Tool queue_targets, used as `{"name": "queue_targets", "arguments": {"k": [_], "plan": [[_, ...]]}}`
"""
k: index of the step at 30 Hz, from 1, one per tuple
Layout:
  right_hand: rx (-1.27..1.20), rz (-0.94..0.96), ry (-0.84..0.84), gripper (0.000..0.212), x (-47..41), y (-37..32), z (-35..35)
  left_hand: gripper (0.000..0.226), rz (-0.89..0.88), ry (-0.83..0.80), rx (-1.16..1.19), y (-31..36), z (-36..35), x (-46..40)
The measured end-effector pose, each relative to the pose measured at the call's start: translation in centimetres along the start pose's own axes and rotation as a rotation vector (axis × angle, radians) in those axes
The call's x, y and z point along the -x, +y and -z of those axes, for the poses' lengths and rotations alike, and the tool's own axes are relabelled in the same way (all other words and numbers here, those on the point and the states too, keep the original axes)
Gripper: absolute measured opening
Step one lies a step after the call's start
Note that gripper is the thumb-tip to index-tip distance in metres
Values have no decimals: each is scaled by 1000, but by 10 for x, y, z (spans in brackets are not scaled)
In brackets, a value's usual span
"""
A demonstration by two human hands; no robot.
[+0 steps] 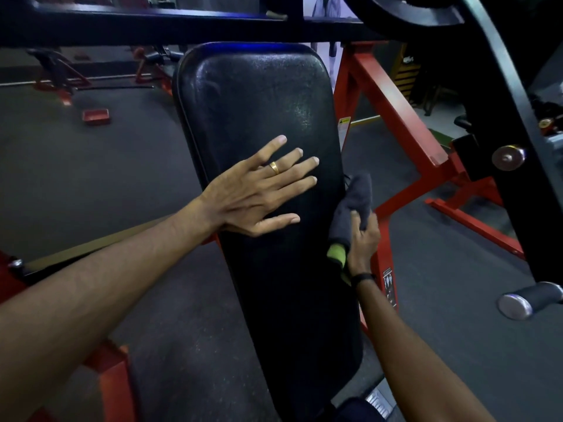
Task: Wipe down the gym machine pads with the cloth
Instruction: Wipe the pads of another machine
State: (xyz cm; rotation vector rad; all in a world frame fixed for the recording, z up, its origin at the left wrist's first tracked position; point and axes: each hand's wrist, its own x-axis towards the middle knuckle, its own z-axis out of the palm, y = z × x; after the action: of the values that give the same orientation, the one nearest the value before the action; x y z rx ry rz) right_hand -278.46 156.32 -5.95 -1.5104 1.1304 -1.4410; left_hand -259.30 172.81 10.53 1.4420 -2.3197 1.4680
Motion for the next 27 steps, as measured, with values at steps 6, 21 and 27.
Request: {"name": "queue_targets", "arguments": {"k": [6,21,27], "plan": [[153,-80,-89,44,42,23,27,64,48,17,-17,2,1,-1],[59,103,-76,45,-36,-51,-24,59,54,19,26,4,0,-1],[60,-41,-52,47,8,10,7,58,63,8,16,3,-2,-1]]}}
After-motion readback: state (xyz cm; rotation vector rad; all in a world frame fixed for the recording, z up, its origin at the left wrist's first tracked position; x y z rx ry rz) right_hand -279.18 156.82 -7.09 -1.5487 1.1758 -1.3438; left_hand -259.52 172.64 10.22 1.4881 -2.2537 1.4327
